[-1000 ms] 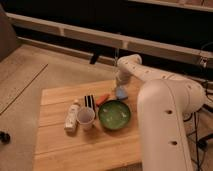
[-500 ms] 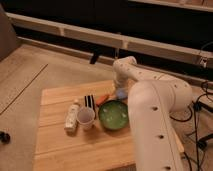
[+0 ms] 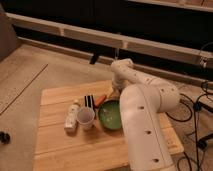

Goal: Place the white sponge in the ceramic bowl

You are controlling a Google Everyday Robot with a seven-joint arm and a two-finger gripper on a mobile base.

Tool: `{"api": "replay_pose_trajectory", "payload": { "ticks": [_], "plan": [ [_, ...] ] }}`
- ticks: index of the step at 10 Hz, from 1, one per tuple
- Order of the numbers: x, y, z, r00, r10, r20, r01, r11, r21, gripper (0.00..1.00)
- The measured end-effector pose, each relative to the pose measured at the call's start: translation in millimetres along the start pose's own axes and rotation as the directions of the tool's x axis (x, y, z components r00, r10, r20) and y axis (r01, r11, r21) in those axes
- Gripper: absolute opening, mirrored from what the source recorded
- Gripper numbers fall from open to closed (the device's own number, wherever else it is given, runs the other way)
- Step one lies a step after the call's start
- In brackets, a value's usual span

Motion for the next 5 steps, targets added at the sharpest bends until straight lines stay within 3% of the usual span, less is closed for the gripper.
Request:
{"api": "replay_pose_trajectory", "payload": {
  "ticks": [3, 5],
  "plan": [
    [-12.3, -5.5, -8.3, 1.0, 0.013, 0.029, -0.014, 1.0, 0.026, 0.04],
    [-13.9, -5.3, -9.5, 0.999, 0.021, 0.039, -0.022, 0.999, 0.03, 0.0]
  ]
}}
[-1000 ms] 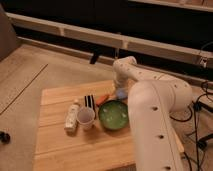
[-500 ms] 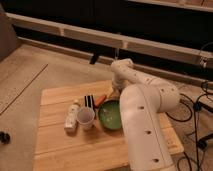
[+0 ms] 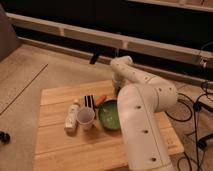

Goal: Place the white sponge in the ceramic bowl

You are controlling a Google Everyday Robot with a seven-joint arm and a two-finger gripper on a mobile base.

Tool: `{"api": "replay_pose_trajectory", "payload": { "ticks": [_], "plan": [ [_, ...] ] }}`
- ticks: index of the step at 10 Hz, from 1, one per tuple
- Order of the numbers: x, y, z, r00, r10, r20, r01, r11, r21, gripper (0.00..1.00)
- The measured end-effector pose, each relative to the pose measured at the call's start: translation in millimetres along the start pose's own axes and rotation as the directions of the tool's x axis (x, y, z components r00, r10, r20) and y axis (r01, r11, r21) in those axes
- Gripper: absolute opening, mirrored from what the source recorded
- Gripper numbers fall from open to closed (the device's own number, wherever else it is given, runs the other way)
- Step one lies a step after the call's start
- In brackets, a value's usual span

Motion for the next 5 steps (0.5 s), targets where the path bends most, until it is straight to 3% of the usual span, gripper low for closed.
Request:
{"api": "replay_pose_trajectory", "payload": {
  "ticks": [2, 5],
  "plan": [
    [-8, 5, -11, 1.0, -0.001, 0.03, 0.0, 1.0, 0.001, 0.0],
    [-20, 4, -57, 0.992, -0.018, 0.126, 0.015, 1.0, 0.022, 0.0]
  ]
}}
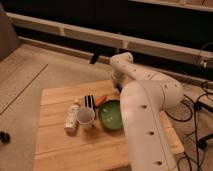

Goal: Place the white sponge in the ceramic bowl

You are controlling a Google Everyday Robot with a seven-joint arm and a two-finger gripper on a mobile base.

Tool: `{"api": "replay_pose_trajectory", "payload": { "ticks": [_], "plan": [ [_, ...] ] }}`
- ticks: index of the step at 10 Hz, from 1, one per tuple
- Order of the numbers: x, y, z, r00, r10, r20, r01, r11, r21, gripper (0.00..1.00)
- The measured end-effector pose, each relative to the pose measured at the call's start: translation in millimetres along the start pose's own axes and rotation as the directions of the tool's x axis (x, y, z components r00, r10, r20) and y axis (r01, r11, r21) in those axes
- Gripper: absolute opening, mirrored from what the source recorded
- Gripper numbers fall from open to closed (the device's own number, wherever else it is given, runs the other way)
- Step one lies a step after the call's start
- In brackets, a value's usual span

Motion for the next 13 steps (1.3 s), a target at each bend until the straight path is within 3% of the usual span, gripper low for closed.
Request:
{"api": "replay_pose_trajectory", "payload": {
  "ticks": [2, 4, 7, 8, 11, 13],
  "plan": [
    [18, 5, -33, 1.0, -0.005, 0.028, 0.005, 1.0, 0.004, 0.0],
    [49, 16, -49, 1.0, 0.009, 0.023, -0.008, 1.0, -0.019, 0.0],
    [79, 60, -61, 1.0, -0.007, 0.002, 0.007, 0.995, -0.098, 0.0],
    [91, 78, -66, 0.999, -0.037, -0.011, 0.036, 0.991, -0.128, 0.0],
    [119, 114, -69, 0.991, -0.117, -0.069, 0.104, 0.979, -0.173, 0.0],
    [141, 121, -65, 0.983, -0.131, -0.128, 0.105, 0.975, -0.194, 0.0]
  ]
}}
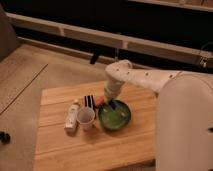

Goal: Place the white sponge in the ceramic bowl

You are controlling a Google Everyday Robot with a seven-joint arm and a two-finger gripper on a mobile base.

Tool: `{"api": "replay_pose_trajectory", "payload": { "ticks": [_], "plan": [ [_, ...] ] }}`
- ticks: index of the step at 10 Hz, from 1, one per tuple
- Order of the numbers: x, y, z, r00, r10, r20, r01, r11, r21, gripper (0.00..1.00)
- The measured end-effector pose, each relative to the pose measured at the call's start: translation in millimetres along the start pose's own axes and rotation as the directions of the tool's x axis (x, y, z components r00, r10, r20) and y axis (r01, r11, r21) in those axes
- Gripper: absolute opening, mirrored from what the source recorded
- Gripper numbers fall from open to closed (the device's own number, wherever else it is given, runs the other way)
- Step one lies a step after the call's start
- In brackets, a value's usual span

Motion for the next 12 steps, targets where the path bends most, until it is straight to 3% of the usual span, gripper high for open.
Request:
{"api": "replay_pose_trajectory", "payload": {
  "ticks": [3, 9, 10, 12],
  "plan": [
    [3.5, 1.1, 1.5, 1.0, 0.001, -0.011, -0.001, 1.0, -0.004, 0.07],
    [3.6, 1.5, 1.9, 1.0, 0.001, -0.011, -0.001, 1.0, -0.005, 0.7],
    [3.6, 1.4, 1.9, 1.0, 0.001, -0.011, -0.001, 1.0, -0.005, 0.76],
    [3.6, 1.3, 1.8, 1.0, 0.001, -0.011, -0.001, 1.0, -0.005, 0.8]
  ]
}}
